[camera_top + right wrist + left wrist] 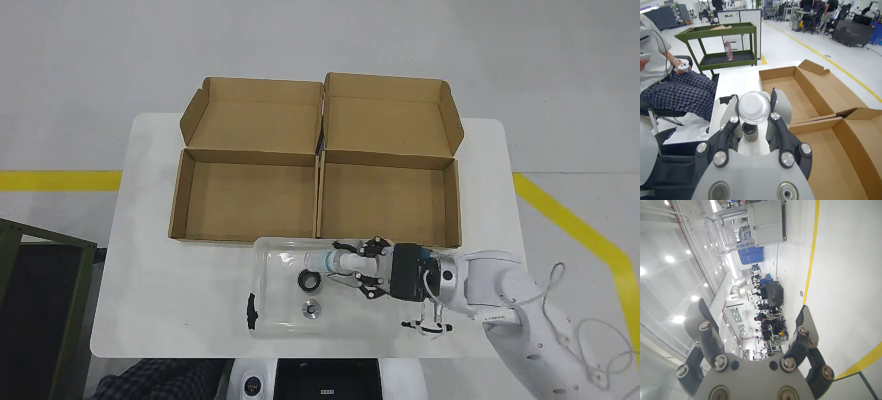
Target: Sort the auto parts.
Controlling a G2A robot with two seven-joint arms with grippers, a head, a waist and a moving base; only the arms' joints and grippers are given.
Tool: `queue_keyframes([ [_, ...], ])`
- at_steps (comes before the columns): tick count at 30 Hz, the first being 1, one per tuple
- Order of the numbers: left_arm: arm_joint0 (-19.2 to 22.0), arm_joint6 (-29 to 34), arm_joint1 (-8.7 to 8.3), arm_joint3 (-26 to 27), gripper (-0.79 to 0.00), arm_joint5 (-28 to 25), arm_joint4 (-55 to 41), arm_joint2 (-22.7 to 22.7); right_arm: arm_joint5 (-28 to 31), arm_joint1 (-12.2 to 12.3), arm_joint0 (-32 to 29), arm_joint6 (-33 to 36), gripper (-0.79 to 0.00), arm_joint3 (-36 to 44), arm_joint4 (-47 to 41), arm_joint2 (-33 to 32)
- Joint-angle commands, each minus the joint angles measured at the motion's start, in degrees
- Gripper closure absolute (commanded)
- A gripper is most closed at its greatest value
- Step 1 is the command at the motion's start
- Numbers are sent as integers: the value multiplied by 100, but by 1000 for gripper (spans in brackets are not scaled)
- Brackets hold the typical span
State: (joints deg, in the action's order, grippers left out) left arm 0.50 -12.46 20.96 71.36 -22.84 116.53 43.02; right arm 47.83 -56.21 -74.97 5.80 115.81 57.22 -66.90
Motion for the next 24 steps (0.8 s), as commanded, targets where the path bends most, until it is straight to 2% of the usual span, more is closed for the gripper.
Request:
queue_keyframes([
  [1,0,0,0,0,-785,0,0,0,-55,-21,52,-269,0,-29,-22,-9],
  [14,0,0,0,0,-785,0,0,0,-212,-126,285,-1499,0,-269,-205,-204],
  [24,0,0,0,0,-785,0,0,0,-272,-140,226,-1765,0,-164,104,-470],
])
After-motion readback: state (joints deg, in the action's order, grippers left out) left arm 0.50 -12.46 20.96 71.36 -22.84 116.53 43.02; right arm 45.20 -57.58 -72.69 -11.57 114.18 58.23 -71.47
